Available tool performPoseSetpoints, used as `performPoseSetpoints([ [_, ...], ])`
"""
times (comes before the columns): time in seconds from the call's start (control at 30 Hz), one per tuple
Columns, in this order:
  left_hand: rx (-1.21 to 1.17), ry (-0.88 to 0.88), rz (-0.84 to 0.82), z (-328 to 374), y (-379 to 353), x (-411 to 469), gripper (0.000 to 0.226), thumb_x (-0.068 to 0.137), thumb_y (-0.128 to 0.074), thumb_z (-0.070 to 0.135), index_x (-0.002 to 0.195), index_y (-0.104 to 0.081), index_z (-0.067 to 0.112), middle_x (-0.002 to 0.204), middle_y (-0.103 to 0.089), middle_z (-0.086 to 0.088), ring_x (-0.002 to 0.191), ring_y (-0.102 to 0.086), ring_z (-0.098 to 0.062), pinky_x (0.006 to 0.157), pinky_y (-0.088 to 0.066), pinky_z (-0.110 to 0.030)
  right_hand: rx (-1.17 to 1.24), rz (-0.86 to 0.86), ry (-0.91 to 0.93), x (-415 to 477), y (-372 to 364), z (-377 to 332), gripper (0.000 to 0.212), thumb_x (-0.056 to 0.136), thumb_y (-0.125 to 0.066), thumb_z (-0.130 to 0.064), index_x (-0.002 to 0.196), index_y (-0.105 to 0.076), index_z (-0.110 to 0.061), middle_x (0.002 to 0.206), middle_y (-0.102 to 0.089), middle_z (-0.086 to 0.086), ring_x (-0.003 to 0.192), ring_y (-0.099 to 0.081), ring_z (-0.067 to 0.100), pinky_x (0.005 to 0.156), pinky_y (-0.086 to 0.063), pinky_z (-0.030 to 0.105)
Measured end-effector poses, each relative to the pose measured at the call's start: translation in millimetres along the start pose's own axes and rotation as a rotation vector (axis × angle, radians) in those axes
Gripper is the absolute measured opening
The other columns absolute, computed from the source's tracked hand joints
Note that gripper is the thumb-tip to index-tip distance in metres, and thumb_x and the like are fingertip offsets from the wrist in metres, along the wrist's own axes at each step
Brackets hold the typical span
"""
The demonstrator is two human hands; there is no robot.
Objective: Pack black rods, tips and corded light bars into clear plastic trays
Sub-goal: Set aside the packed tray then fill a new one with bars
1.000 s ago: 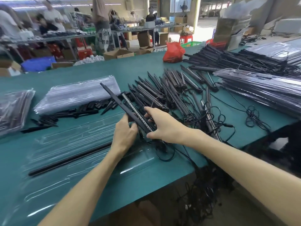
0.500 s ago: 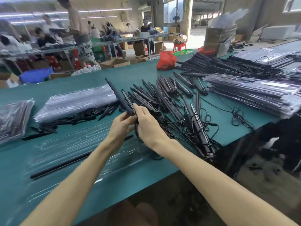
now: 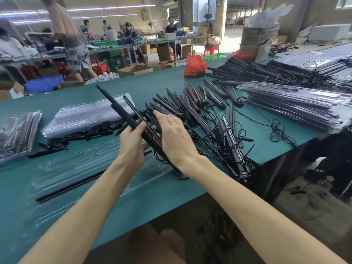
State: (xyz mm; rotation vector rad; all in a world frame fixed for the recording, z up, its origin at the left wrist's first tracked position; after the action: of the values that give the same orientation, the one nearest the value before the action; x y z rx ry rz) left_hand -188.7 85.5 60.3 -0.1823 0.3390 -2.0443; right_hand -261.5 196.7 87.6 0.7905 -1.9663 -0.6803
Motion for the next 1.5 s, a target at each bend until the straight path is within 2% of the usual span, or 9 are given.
performPoseSetpoints([
  [0.1, -0.038, -0.047, 0.053, 14.6, 13.0, -0.4, 0.012, 0.103, -0.054, 0.011, 0.112, -0.06, 0.006, 0.095, -0.071, -0.008, 0.101, -0.073, -0.025, 0.081, -0.062, -0.047, -0.151, 0.026, -0.053, -1.9, 9.9, 12.4, 0.069, 0.094, -0.044, 0.012, 0.156, -0.028, -0.013, 0.153, -0.046, -0.001, 0.149, -0.018, 0.033, 0.123, -0.021, 0.041],
  [0.27, -0.064, -0.083, 0.118, 31.8, 30.8, 0.2, 0.009, 0.103, -0.053, 0.013, 0.109, -0.059, 0.009, 0.101, -0.072, -0.01, 0.097, -0.071, -0.019, 0.078, -0.057, -0.039, -0.247, -0.079, -0.123, -6.6, 18.4, 40.0, 0.067, 0.095, -0.049, 0.005, 0.156, -0.023, -0.004, 0.163, -0.027, 0.01, 0.152, -0.007, 0.034, 0.126, -0.003, 0.043],
  [0.63, -0.419, 0.102, 0.039, 27.8, 21.0, -10.6, 0.016, 0.107, -0.041, 0.009, 0.117, -0.053, 0.002, 0.111, -0.069, -0.016, 0.098, -0.072, -0.023, 0.093, -0.057, -0.042, -0.405, -0.24, -0.158, -14.9, 11.1, 45.5, 0.057, 0.095, -0.051, -0.003, 0.149, -0.036, -0.015, 0.169, -0.001, 0.004, 0.144, 0.019, 0.058, 0.107, -0.047, 0.04],
  [0.77, -0.548, 0.218, 0.006, 24.9, 5.6, -20.0, 0.023, 0.108, -0.041, 0.011, 0.097, -0.057, -0.002, 0.089, -0.064, -0.012, 0.084, -0.066, -0.019, 0.098, -0.054, -0.05, -0.487, -0.284, -0.152, -16.8, 8.1, 43.7, 0.028, 0.084, -0.058, 0.007, 0.106, -0.051, -0.01, 0.167, 0.001, 0.014, 0.143, 0.022, 0.057, 0.113, -0.037, 0.049],
  [1.03, -0.406, 0.225, 0.03, 25.9, 7.9, -20.1, 0.023, 0.1, -0.06, 0.018, 0.111, -0.062, -0.001, 0.076, -0.054, -0.002, 0.069, -0.051, -0.011, 0.077, -0.057, -0.031, -0.327, -0.081, -0.137, -17.2, 13.6, 52.3, 0.004, 0.101, -0.058, -0.013, 0.101, -0.061, -0.014, 0.164, -0.025, 0.0, 0.153, 0.001, 0.04, 0.112, -0.039, 0.038],
  [1.2, -0.308, 0.309, 0.088, 12.5, 13.3, -21.4, 0.01, 0.098, -0.057, 0.008, 0.088, -0.053, 0.008, 0.048, -0.038, 0.008, 0.038, -0.034, -0.004, 0.043, -0.033, -0.015, -0.152, 0.042, -0.125, -12.7, 31.9, 36.0, 0.008, 0.1, -0.06, -0.017, 0.093, -0.065, -0.014, 0.164, -0.027, 0.001, 0.152, 0.009, 0.043, 0.121, -0.024, 0.055],
  [1.27, -0.364, 0.402, 0.066, 6.0, 10.8, -22.7, 0.009, 0.1, -0.052, 0.012, 0.095, -0.051, 0.005, 0.044, -0.032, 0.01, 0.034, -0.03, -0.003, 0.039, -0.028, -0.014, -0.047, 0.113, -0.092, -9.2, 38.5, 24.5, 0.008, 0.099, -0.061, -0.017, 0.097, -0.067, -0.013, 0.155, -0.044, 0.005, 0.152, -0.013, 0.038, 0.121, -0.024, 0.052],
  [1.33, -0.342, 0.487, 0.005, -0.7, 8.5, -26.8, 0.022, 0.101, -0.055, 0.018, 0.11, -0.052, -0.003, 0.046, -0.032, 0.011, 0.034, -0.03, -0.002, 0.037, -0.029, -0.013, 0.056, 0.206, -0.019, -7.6, 44.6, 11.9, 0.008, 0.098, -0.063, -0.016, 0.101, -0.068, -0.011, 0.123, -0.067, 0.004, 0.126, -0.05, 0.028, 0.104, -0.044, 0.042],
  [1.5, -0.347, 0.47, -0.209, -2.2, -4.1, -35.3, 0.041, 0.102, -0.054, 0.038, 0.119, -0.064, 0.002, 0.065, -0.043, 0.007, 0.05, -0.041, -0.003, 0.042, -0.035, -0.013, 0.316, 0.258, -0.024, -3.6, 38.7, -4.3, 0.009, 0.098, -0.062, -0.017, 0.1, -0.069, -0.011, 0.09, -0.071, -0.001, 0.088, -0.062, 0.019, 0.079, -0.05, 0.039],
])
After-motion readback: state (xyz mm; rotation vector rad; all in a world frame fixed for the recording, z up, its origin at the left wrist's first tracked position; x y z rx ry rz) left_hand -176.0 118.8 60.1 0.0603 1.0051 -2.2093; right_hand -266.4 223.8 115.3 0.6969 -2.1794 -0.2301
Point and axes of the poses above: each hand's wrist, its own x-axis towards the middle knuckle, its own y-axis out of the back of the hand, z = x × y, the point moved 4 cm from there along x, towards the middle knuckle
